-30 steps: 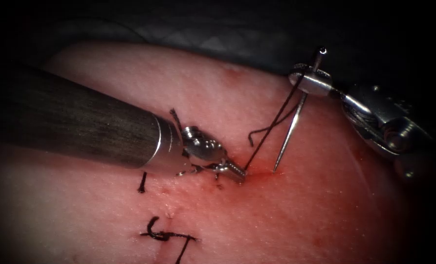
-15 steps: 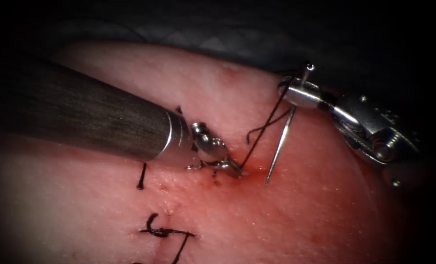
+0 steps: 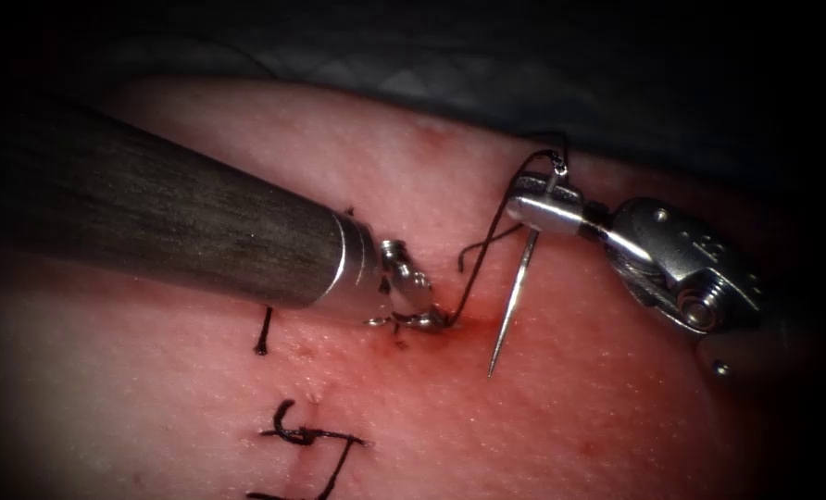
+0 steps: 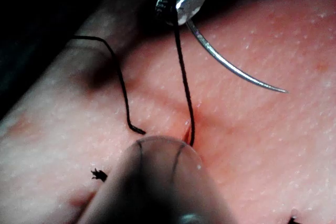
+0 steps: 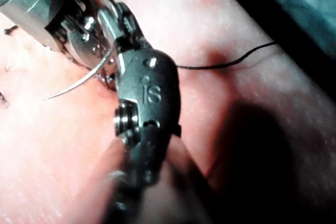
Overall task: Wound Closure
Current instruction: Insert left driver into wound and widen opening, then insert needle into flesh beneath wound
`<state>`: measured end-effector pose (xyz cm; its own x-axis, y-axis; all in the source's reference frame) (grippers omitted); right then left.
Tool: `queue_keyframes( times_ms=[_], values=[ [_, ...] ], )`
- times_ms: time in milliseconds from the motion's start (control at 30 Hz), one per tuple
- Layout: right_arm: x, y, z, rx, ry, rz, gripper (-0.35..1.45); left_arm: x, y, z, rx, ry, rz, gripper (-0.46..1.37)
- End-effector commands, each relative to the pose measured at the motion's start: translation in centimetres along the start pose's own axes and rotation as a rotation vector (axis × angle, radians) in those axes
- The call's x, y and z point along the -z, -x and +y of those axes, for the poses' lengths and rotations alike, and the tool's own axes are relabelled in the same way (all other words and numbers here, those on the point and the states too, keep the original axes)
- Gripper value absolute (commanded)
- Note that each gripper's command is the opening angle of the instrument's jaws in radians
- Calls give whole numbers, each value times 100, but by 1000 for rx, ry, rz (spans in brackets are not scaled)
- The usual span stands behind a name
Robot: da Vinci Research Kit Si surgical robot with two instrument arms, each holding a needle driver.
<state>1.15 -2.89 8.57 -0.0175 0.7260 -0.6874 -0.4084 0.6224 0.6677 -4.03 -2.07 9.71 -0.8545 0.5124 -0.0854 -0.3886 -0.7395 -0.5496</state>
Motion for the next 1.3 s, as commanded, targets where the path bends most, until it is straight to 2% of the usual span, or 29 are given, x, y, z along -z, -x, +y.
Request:
queue_keyframes(
  times_ms=[33, 133, 200, 233, 300, 433, 500, 533, 700, 867, 1000, 1300],
  values=[
    [-1, 0, 0, 6, 1, -1, -35, -1, 0, 1, -6, -6, -5, -13],
    [-3, 1, -1, 13, -1, -1, -35, -2, 0, 2, -6, -9, -8, -4],
    [-4, 2, 0, 21, -2, -1, -35, -2, 1, 4, -6, -9, -8, 16],
    [-4, 3, 0, 21, -1, -4, -35, -2, 1, 4, -6, -9, -8, 20],
    [-4, 4, 1, 34, 0, -9, -35, -2, 1, 5, -18, -9, -9, 45],
    [-5, 7, 3, 61, 4, -15, -35, -1, 1, 5, -30, -8, -10, 55],
    [-6, 9, 5, 80, 5, -17, -35, -1, 0, 5, -41, -8, -11, 70],
    [-7, 11, 6, 87, 4, -20, -35, -1, -1, 5, -53, -8, -12, 84],
    [-9, 14, 10, 126, 11, -15, -35, -1, -1, 5, -71, -8, -13, 106],
    [-19, 17, 16, 235, 28, -8, -35, 4, -2, 7, -99, 5, 3, 113],
    [-30, 18, 22, 320, 36, -5, -35, 6, -3, 8, -102, 30, 50, 117],
    [-59, 17, 18, 465, -9, -3, -35, 5, -3, 10, -106, 44, 59, 118]
  ],
)
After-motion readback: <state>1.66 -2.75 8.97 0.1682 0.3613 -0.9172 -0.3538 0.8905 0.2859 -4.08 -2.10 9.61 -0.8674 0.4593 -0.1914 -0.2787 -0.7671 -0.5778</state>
